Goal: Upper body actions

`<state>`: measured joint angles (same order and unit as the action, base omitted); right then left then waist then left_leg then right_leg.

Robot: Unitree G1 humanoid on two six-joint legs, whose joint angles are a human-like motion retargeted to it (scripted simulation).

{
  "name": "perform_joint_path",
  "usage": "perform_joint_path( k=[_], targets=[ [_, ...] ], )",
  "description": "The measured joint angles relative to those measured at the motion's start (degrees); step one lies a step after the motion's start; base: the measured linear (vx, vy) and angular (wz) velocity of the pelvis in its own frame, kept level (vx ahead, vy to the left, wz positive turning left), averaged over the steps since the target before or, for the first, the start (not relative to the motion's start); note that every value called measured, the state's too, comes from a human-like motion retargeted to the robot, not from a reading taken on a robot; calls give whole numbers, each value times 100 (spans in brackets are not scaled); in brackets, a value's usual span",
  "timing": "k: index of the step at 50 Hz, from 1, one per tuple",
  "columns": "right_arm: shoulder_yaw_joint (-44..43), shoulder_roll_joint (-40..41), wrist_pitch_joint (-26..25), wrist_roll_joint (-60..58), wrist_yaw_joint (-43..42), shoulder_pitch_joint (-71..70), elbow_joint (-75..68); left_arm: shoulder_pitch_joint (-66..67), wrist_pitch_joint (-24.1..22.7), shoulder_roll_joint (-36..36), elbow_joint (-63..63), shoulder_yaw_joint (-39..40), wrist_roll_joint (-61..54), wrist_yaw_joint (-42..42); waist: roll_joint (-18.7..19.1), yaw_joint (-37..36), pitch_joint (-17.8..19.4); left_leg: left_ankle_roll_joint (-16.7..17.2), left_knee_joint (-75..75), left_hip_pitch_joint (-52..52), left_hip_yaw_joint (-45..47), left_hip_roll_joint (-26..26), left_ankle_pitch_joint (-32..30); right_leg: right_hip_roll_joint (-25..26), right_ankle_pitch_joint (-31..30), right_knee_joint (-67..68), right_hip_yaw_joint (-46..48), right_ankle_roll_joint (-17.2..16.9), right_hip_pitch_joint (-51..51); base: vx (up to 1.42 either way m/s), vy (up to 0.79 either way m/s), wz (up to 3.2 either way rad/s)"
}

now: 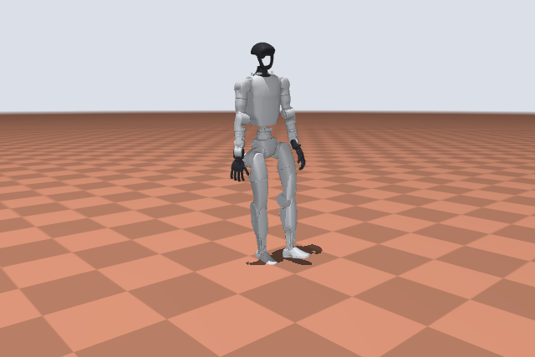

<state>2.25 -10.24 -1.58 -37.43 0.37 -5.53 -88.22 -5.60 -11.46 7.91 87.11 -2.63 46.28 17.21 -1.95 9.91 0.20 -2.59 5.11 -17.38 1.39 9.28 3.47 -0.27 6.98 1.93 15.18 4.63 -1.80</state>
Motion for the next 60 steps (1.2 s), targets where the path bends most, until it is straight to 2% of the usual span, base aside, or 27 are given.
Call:
perform_joint_path(
  k=[3,6,10,13,15,17,18,20,22,25,30,33,40,43,46,50,53,56,58,60],
  targets=[
    [-127,-75,-42,257,29,76,-409,2,-66,-110,51,-178,-199,227,-17,-30,52,66,205,-42,104,-31,-73,-12,-11,44,-71,72,-112,-29,-4,29],
    [-196,-128,-153,333,139,152,-847,38,61,-165,57,-269,-38,149,-50,-13,30,67,484,2,-29,-23,-125,-65,-24,78,-37,125,-196,-18,-3,24],
    [-310,-138,-426,190,84,493,-918,184,446,-247,54,-178,161,-635,-57,82,-81,151,723,240,-153,-71,-131,-107,-66,100,5,156,-290,-4,-2,7],
    [-382,-104,-454,198,-14,768,-918,435,620,-356,179,-68,15,-1110,72,181,-166,144,470,817,-42,-191,-137,45,-91,71,68,190,-300,-1,0,7],
    [-433,-86,-381,219,-45,858,-918,495,727,-370,201,37,-407,-1355,154,373,-210,130,441,1062,-35,-261,229,81,-63,104,176,186,-331,-2,0,31],
    [-493,-55,-289,235,-46,943,-918,637,741,-414,299,131,-750,-1200,223,497,-277,-74,191,1301,155,-279,485,136,-50,117,193,188,-339,0,0,0],
    [-512,-38,-270,258,-44,967,-918,694,755,-432,367,174,-916,-1156,281,562,-301,-191,10,1386,152,-234,340,192,-44,119,203,197,-339,0,0,0],
    [-539,-8,-278,347,-51,950,-918,740,771,-441,505,273,-1215,-1255,364,786,-347,-234,-120,1423,-466,-62,243,204,-22,124,282,190,-357,-4,6,28],
    [-587,21,-198,453,-87,949,-918,771,711,-434,574,320,-1474,-1407,401,948,-375,-164,-105,1414,-191,-192,241,164,-18,116,354,161,-352,-2,6,23],
    [-527,57,-23,641,-43,920,-918,737,548,-374,596,289,-1802,-1553,320,825,-368,-121,-39,1363,-24,-248,210,92,-48,124,178,125,-341,4,6,-46],
    [-394,119,-136,493,4,683,-918,748,375,-317,468,209,-1500,-1590,235,484,-346,-159,55,1292,217,-235,244,88,-90,185,-212,72,-377,5,7,-69],
    [-314,148,-138,341,5,505,-918,752,206,-281,420,23,-1348,-1507,269,474,-333,-293,59,1312,284,-156,294,152,-94,174,-266,59,-364,4,4,-25],
    [-246,235,-119,357,211,271,-835,723,-139,-250,492,-287,-884,-293,212,8,-268,-600,55,1403,597,-7,447,226,-100,235,-420,55,-285,11,10,-41],
    [-192,241,-163,360,368,185,-830,705,-385,-262,561,-246,-1147,-514,224,-143,-219,-705,25,1492,550,12,526,250,-58,421,-427,126,-283,12,12,-17],
    [-176,249,-167,260,358,146,-810,688,-444,-245,601,-191,-1369,-912,236,-101,-204,-709,-33,1600,344,-55,596,158,57,811,-224,80,-364,15,15,44],
    [-171,251,-81,182,12,148,-839,640,-169,-246,586,-139,-1495,-1621,283,9,-248,-753,-52,1659,-103,-82,687,-52,-67,1760,5,-113,-764,18,16,68],
    [-208,218,-5,179,-190,166,-913,581,198,-267,523,-153,-1330,-2010,301,-33,-286,-705,-27,1638,-270,-128,710,-293,-598,2582,28,-359,-1112,15,15,53],
    [-241,177,-48,190,-182,240,-918,582,427,-291,428,-152,-1031,-1992,377,-139,-354,-687,-32,1630,-334,-177,726,-414,-1013,3270,69,-317,-1439,19,14,41],
    [-262,153,-113,201,-133,294,-918,593,485,-285,368,-182,-838,-1923,444,-78,-385,-652,-11,1624,-439,-220,715,-444,-1032,3564,67,-282,-1584,17,7,98],
    [-305,134,-153,219,-101,351,-918,582,536,-256,329,-247,-651,-1903,496,94,-374,-605,36,1643,-656,-236,694,-308,-957,3582,-238,-433,-1676,27,6,144]
  ],
)
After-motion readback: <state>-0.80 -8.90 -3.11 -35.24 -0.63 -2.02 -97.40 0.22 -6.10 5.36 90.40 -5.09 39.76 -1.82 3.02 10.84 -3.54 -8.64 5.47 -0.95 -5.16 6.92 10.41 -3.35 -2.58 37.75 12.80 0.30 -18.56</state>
